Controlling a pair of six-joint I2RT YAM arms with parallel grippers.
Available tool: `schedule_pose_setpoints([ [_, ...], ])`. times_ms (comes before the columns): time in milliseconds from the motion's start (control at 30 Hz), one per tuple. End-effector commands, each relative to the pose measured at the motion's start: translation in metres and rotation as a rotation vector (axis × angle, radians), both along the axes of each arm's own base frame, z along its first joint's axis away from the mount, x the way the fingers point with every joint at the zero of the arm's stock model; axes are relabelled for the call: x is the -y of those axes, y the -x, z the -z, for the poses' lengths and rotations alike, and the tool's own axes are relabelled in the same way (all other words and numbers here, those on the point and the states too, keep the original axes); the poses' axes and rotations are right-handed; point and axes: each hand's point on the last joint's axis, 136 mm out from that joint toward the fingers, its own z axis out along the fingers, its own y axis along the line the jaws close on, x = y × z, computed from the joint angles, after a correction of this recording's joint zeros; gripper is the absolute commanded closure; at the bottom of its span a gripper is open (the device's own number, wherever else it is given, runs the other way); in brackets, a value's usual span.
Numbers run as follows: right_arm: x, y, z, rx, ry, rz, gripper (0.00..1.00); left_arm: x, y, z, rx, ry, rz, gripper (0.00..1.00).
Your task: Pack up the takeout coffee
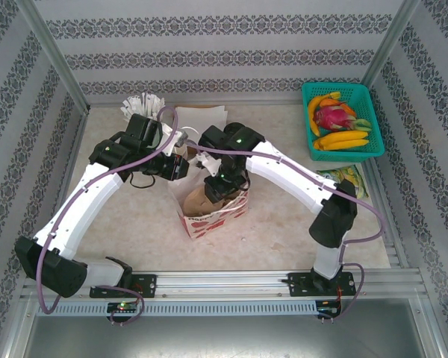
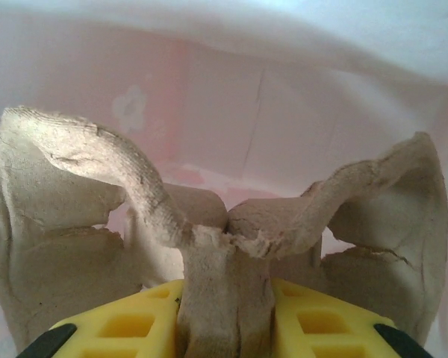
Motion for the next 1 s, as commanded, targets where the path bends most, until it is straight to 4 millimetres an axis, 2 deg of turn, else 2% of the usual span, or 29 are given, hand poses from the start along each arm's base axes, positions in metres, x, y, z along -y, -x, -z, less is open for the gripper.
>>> schedule_pose_setpoints([
  [0, -0.002, -0.004, -0.007, 0.003, 0.019, 0.067, 0.70, 0.007, 0.007, -0.011, 0.035, 0.052, 0.068, 0.78],
  [100, -0.005, -0.007, -0.004, 0.004, 0.020, 0.099, 0.70, 0.013, 0.020, -0.018, 0.028, 0.086, 0.147, 0.66],
  [267, 0.000, -0.011, 0.005, 0.027, 0.053, 0.130, 0.70, 0.006, 0.044, -0.049, 0.198, 0.116, 0.204, 0.30],
  [333, 0.000, -0.011, 0.004, 0.033, 0.047, 0.134, 0.69, 0.004, 0.055, -0.060, 0.258, 0.141, 0.205, 0.22],
  [500, 0.000, -0.011, 0.003, 0.028, 0.043, 0.157, 0.68, 0.006, 0.084, -0.066, 0.413, 0.106, 0.277, 0.18],
  [600, -0.001, -0.010, 0.003, 0.024, 0.043, 0.170, 0.68, 0.020, 0.102, -0.068, 0.449, 0.130, 0.369, 0.16],
  [700, 0.000, -0.010, 0.004, 0.023, 0.048, 0.184, 0.68, 0.042, 0.112, -0.061, 0.486, 0.100, 0.469, 0.16],
  [800, -0.001, -0.011, 0.003, 0.024, 0.046, 0.197, 0.68, 0.063, 0.115, -0.056, 0.531, 0.072, 0.551, 0.17],
  [967, 0.001, -0.009, 0.005, 0.019, 0.054, 0.208, 0.68, 0.087, 0.104, -0.050, 0.596, 0.011, 0.581, 0.24],
])
